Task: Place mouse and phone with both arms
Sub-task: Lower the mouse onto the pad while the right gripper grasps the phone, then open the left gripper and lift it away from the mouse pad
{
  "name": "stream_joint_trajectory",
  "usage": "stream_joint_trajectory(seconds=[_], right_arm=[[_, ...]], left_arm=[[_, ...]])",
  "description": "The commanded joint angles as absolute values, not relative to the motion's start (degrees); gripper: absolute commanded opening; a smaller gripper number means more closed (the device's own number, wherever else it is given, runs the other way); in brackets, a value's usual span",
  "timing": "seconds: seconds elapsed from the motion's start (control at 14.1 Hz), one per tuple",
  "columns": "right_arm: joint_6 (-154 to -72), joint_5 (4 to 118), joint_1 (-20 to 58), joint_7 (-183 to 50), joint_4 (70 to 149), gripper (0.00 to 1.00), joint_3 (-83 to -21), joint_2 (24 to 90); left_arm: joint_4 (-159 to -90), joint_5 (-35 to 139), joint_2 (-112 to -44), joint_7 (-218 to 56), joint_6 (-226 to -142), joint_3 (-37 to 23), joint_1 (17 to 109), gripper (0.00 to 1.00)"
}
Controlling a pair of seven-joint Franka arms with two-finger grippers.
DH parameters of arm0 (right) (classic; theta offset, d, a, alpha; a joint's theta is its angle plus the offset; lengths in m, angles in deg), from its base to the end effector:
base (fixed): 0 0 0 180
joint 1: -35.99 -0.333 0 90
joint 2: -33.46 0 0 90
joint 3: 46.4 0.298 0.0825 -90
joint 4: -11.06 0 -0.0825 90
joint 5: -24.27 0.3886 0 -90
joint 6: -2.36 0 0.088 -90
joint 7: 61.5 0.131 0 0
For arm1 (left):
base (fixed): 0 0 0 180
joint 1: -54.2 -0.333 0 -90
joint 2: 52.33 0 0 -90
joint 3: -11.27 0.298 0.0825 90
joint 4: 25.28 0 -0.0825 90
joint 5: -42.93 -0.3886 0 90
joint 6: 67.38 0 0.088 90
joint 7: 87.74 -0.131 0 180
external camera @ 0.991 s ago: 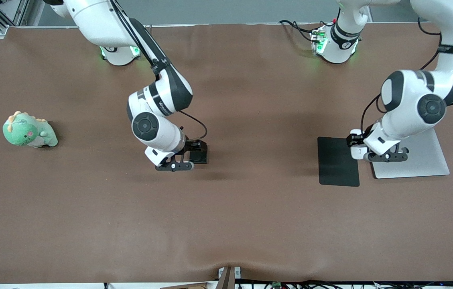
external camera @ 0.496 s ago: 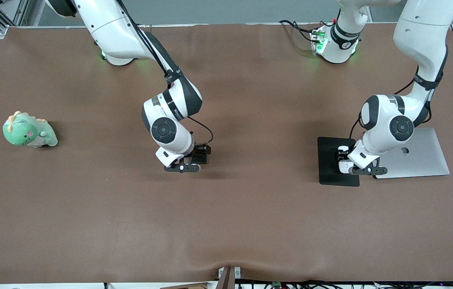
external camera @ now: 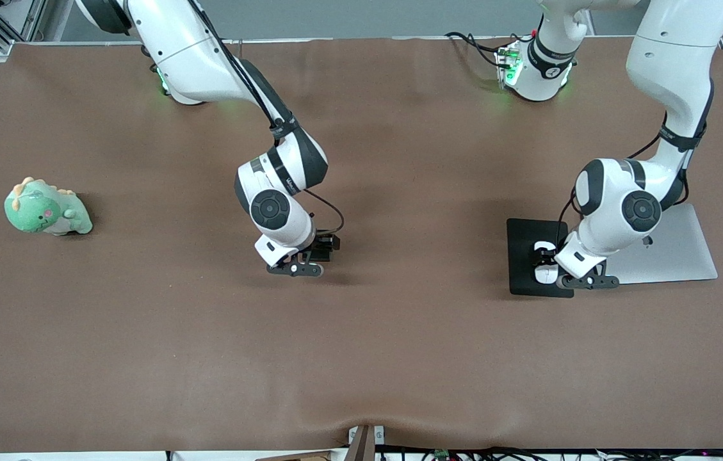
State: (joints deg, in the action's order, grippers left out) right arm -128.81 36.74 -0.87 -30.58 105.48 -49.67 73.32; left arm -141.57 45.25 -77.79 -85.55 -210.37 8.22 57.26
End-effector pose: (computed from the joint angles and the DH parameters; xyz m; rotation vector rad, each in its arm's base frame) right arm 0.5531 0.3811 0.1621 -3.0574 0.1360 0.1671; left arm 0.5954 -0.0644 0.1838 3.0921 -0.0478 0.0285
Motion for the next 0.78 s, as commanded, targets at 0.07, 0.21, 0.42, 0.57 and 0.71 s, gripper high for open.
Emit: stream_joint_trajectory(seconds=[0.07,0.21,0.42,0.57,0.71], right_arm=[[-131.15,35.78,-2.16,-27.49,105.98,1.0,-50.35,74.24],[-131.32,35.78,-2.16,-27.49,106.15,1.0,-50.35,74.5],[-132.2,35.78,-2.24,-27.4,106.24,1.0,-50.35,75.29],[-132.55,35.78,-2.6,-26.71,106.41,1.0,-50.35,75.64],[-133.34,35.78,-2.68,-26.44,107.03,1.0,-50.35,75.65]], left_arm=[[-132.8,44.6,-70.54,-85.72,-191.27,8.2,56.84,1.0],[-128.23,44.6,-66.85,-86.41,-180.72,8.55,56.58,1.0],[-127.06,44.69,-58.95,-85.81,-170.4,8.64,56.4,1.0],[-126.1,45.22,-55.07,-86.15,-167.06,8.72,56.31,1.0],[-123.13,45.31,-53.65,-86.16,-161.45,8.9,56.31,1.0]])
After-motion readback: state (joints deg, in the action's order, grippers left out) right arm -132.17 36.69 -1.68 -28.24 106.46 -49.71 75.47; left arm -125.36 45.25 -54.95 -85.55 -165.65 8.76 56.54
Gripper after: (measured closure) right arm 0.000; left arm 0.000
